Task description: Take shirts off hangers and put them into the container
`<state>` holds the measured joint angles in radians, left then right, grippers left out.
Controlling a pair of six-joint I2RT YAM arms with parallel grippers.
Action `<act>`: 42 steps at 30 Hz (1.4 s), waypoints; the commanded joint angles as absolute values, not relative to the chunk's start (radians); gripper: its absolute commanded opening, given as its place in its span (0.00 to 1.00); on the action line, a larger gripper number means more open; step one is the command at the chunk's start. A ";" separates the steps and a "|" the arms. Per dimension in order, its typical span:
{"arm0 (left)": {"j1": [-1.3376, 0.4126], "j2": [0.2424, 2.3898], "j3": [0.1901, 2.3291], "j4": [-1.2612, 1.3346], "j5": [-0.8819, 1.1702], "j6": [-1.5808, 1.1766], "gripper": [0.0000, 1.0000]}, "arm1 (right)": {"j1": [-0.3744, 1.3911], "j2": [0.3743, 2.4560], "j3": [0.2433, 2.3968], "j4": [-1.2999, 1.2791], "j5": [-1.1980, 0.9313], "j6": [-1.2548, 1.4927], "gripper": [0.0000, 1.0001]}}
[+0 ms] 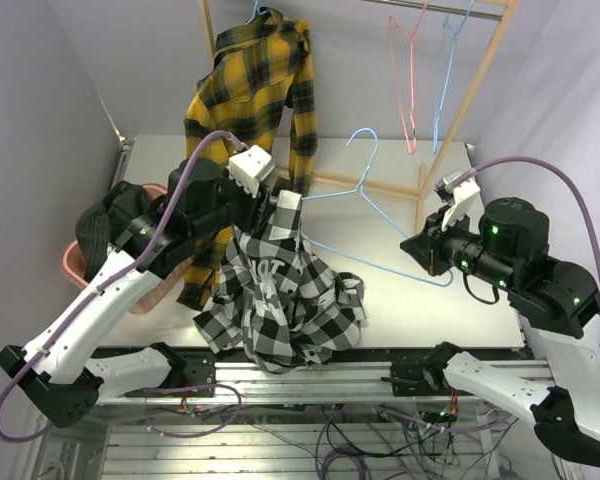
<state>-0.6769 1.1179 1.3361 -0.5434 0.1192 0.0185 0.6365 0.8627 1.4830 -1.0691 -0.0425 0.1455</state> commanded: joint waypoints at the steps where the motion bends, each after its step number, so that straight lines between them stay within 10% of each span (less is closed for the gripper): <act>1: -0.678 1.078 1.312 -0.574 -0.055 0.029 0.49 | 0.632 0.847 1.561 -1.102 0.029 0.179 0.00; 22: -0.678 0.914 1.162 -0.583 -0.250 0.000 0.46 | 0.636 0.916 1.554 -1.268 -0.246 0.221 0.00; 42: -0.677 0.873 1.055 -0.539 -0.211 -0.001 0.44 | 0.639 1.037 1.800 -0.983 0.323 0.287 0.00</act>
<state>-0.6769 0.9001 1.0843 -0.5873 -0.2417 0.0105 0.6369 1.0061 1.8172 -1.2182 0.1463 0.2878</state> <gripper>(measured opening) 0.437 0.032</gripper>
